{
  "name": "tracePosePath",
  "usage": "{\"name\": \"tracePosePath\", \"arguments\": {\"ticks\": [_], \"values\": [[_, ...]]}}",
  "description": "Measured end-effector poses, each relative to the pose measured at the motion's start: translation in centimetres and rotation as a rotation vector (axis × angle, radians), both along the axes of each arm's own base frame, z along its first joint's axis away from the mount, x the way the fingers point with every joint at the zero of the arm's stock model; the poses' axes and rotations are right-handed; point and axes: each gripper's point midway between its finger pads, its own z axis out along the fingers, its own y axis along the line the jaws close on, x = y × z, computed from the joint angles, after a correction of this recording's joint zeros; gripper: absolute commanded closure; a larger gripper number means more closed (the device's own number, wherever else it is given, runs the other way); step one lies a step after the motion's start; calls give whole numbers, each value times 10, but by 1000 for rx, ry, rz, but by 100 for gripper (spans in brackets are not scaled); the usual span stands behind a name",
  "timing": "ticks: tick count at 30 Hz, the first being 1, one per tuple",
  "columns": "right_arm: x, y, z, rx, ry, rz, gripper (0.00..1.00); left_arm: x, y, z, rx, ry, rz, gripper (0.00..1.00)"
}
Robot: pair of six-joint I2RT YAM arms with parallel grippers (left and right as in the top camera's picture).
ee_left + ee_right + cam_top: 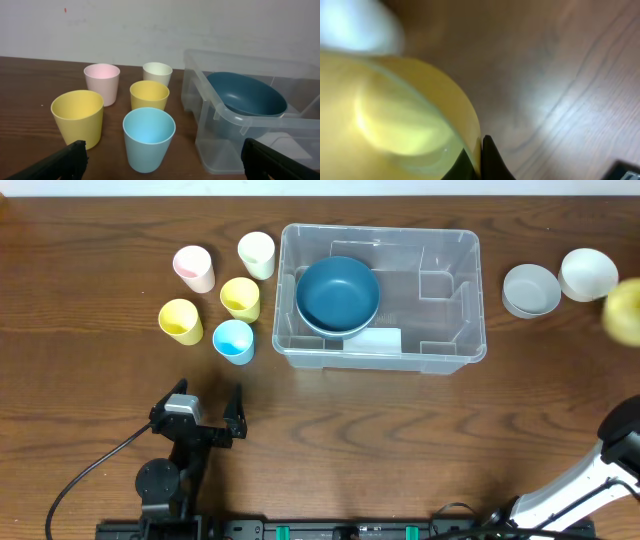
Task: Pack container
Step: 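Carry the yellow bowl into the bin's right side and release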
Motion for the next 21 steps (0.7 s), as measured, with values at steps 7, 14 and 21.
{"name": "tracePosePath", "arguments": {"ticks": [7,14,21], "values": [[49,80,113,-36,-323,240,99,0,0,0,0,0,0,2],[93,244,112,-12,-327,756,99,0,0,0,0,0,0,2],[111,306,36,26,-175,930,99,0,0,0,0,0,0,2]]}}
